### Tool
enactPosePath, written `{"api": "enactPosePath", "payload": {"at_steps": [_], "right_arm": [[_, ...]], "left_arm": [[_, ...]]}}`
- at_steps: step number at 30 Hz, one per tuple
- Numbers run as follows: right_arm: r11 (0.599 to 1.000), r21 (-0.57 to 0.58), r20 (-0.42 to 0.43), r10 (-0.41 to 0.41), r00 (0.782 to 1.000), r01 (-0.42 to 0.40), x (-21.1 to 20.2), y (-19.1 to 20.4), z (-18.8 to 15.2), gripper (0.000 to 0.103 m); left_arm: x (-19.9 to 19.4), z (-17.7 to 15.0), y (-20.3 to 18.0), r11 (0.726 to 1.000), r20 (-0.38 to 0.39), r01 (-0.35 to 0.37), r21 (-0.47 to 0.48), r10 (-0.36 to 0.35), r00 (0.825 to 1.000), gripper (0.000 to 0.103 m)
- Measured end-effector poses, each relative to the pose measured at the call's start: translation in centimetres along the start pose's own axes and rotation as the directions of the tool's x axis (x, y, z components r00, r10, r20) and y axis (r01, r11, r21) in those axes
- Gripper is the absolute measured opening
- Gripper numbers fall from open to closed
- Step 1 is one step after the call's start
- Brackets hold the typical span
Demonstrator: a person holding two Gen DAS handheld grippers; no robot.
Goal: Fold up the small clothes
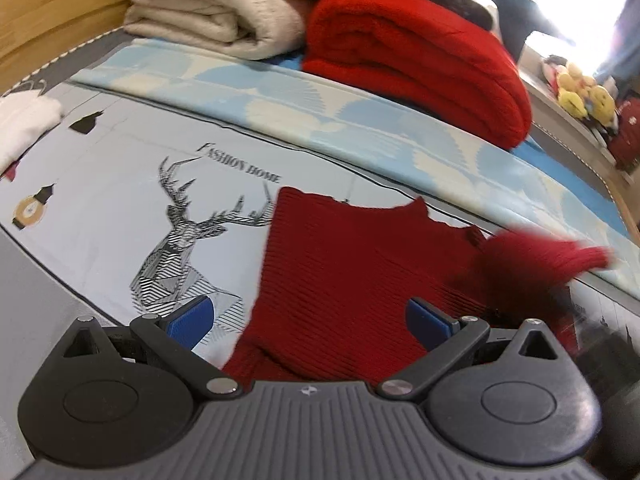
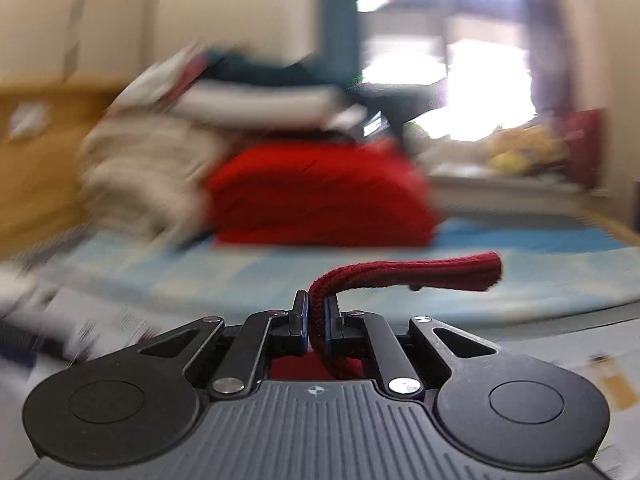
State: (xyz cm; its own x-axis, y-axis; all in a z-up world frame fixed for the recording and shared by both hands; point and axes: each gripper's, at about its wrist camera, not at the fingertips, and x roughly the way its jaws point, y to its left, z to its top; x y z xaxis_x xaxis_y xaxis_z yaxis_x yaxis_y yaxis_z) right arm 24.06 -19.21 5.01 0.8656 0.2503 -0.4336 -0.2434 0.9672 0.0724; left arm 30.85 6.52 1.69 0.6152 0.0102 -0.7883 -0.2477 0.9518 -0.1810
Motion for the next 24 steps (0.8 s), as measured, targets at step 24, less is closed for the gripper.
{"api": "enactPosePath", "payload": {"at_steps": [24], "right_arm": [[0.96, -0.145, -0.399, 0.164, 0.902, -0.239, 5.1, 5.6, -4.0, 0.019]], "left_arm": [[0.1, 1.0, 1.4, 0.999, -0.021, 0.005, -0.048, -0.006, 1.0, 0.102]]}}
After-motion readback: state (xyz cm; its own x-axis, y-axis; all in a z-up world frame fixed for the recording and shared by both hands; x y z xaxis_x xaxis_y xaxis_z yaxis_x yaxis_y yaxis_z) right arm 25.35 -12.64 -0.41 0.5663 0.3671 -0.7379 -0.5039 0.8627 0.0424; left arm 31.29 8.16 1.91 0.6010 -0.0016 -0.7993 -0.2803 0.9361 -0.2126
